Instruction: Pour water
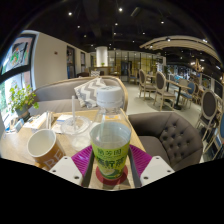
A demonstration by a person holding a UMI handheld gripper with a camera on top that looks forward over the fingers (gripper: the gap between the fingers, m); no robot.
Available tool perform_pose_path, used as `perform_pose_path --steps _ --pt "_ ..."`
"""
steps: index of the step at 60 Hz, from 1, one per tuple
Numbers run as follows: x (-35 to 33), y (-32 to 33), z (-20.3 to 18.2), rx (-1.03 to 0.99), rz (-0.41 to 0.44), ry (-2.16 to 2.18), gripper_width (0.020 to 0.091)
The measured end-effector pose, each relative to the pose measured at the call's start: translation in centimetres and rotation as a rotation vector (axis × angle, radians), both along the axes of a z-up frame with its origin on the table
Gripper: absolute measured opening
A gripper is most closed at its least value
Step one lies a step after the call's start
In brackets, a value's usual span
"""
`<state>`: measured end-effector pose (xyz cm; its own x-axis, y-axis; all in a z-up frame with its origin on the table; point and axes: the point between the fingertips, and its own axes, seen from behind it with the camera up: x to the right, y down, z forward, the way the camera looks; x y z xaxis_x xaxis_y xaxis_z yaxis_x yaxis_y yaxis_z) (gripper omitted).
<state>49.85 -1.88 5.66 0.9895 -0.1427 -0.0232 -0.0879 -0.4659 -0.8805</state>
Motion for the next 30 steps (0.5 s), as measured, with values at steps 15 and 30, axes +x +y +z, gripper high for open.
perform_pose_path --steps 15,30 --pt "-0.8 -4.5 2.1 -0.106 -0.048 0.020 0.0853" --pt "-4.6 -12.1 9.0 -0.165 -0.012 0.001 0.0854"
